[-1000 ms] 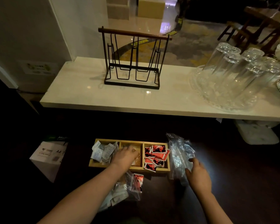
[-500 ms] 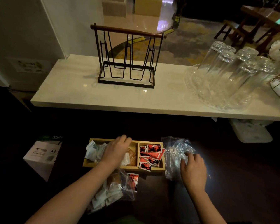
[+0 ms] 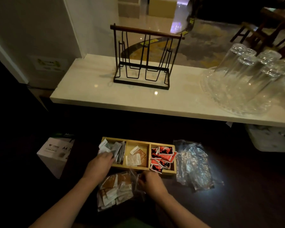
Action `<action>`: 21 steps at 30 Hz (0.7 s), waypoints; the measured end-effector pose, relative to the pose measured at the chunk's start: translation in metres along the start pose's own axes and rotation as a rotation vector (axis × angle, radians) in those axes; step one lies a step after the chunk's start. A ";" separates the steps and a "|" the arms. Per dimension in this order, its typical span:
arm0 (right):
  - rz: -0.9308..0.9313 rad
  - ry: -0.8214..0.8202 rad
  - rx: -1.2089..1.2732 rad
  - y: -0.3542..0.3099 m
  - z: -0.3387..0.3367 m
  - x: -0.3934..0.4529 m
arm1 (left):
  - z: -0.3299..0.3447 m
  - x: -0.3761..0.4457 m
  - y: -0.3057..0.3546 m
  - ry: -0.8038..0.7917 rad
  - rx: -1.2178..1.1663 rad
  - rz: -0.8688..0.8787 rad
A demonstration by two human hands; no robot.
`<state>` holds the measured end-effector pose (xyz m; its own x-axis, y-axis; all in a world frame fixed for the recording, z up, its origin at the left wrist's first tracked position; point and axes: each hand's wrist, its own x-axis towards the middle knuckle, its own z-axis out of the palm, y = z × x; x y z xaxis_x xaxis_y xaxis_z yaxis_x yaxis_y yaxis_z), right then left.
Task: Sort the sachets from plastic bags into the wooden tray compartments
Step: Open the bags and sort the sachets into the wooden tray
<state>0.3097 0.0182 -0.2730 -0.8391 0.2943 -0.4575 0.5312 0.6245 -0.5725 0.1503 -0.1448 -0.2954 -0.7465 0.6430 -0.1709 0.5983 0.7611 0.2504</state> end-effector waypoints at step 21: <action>0.114 -0.111 0.885 -0.050 -0.027 -0.022 | -0.051 -0.051 0.089 -0.172 -0.522 -0.208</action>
<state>0.2981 -0.0005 -0.2161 -0.7842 0.2204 -0.5801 0.5445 -0.2039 -0.8136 0.2272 -0.1144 -0.2155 -0.7492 0.5221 -0.4077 0.1894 0.7586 0.6234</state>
